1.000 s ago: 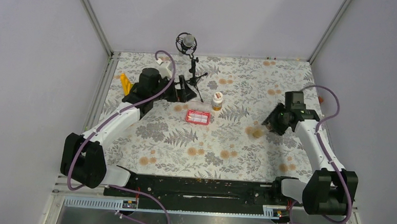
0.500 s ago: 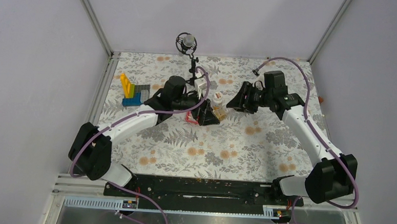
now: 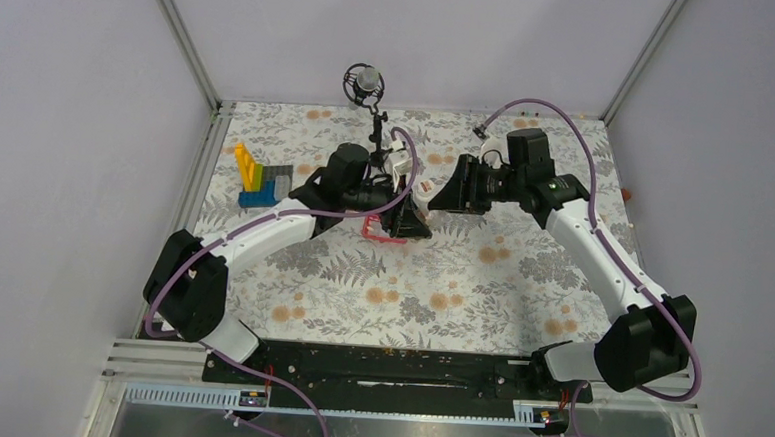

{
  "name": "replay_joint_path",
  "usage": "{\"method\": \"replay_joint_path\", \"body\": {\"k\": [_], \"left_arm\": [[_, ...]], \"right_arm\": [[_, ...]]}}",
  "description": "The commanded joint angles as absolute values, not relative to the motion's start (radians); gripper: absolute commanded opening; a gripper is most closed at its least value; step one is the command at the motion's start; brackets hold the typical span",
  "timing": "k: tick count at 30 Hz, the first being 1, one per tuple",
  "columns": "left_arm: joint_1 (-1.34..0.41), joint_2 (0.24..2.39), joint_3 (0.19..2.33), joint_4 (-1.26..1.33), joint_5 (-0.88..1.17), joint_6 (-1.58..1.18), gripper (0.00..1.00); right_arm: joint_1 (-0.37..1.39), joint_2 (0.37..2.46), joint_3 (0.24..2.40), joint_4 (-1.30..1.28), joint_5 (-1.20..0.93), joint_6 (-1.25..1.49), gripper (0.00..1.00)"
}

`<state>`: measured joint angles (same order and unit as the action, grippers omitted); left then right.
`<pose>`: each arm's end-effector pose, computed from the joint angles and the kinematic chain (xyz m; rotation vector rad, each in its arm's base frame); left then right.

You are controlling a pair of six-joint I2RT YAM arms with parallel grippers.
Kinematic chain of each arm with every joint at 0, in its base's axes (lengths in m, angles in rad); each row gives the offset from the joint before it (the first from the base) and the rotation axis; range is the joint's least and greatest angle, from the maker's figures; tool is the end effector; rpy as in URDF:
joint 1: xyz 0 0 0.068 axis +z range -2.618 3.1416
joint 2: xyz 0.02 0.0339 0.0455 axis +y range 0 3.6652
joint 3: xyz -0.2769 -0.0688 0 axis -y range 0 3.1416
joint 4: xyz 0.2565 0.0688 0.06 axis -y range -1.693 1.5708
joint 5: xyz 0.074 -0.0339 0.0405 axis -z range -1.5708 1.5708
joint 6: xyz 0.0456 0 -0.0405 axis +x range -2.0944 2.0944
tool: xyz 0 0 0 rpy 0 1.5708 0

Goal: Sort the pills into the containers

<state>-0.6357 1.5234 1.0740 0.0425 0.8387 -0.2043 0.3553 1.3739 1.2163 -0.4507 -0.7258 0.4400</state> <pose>0.2695 -0.2410 0.2914 1.0040 1.8334 -1.3546 0.2869 0.1388 0.3423 -0.3466 2.2419 1.2290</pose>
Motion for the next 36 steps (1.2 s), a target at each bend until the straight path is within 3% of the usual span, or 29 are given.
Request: {"method": "replay_joint_path", "body": {"k": [1,4,7,10,13,17,23,25,32,36], "left_arm": [[-0.637,1.521,1.117,0.065,0.893,-0.192,0.38],[-0.638,1.519,1.123,0.06,0.883,-0.197,0.0],[-0.636,1.506,1.125,0.092,0.811,-0.239,0.0],[-0.636,1.49,1.126,0.13,0.744,-0.283,0.0],[-0.637,1.477,1.136,0.147,0.67,-0.319,0.0],[-0.637,1.464,1.15,0.137,0.561,-0.353,0.0],[-0.634,1.458,1.157,0.136,0.5,-0.399,0.0],[-0.634,1.456,1.157,0.141,0.499,-0.407,0.0],[-0.623,1.442,1.146,0.173,0.534,-0.44,0.0],[-0.588,1.42,1.113,0.262,0.674,-0.485,0.0]], "right_arm": [[0.361,1.367,1.256,-0.389,-0.786,0.419,0.32],[0.362,1.361,1.226,-0.33,-0.76,0.473,0.5],[0.376,1.313,1.156,-0.15,-0.637,0.635,0.74],[0.42,1.288,1.152,-0.115,-0.457,0.705,0.83],[0.474,1.288,1.169,-0.1,-0.327,0.736,0.82],[0.519,1.29,1.205,-0.128,-0.225,0.754,0.7],[0.539,1.29,1.212,-0.143,-0.17,0.738,0.8],[0.54,1.295,1.212,-0.14,-0.178,0.749,0.74],[0.54,1.267,1.181,-0.06,-0.184,0.758,0.25],[0.524,1.243,1.159,-0.011,-0.28,0.677,0.09]]}}
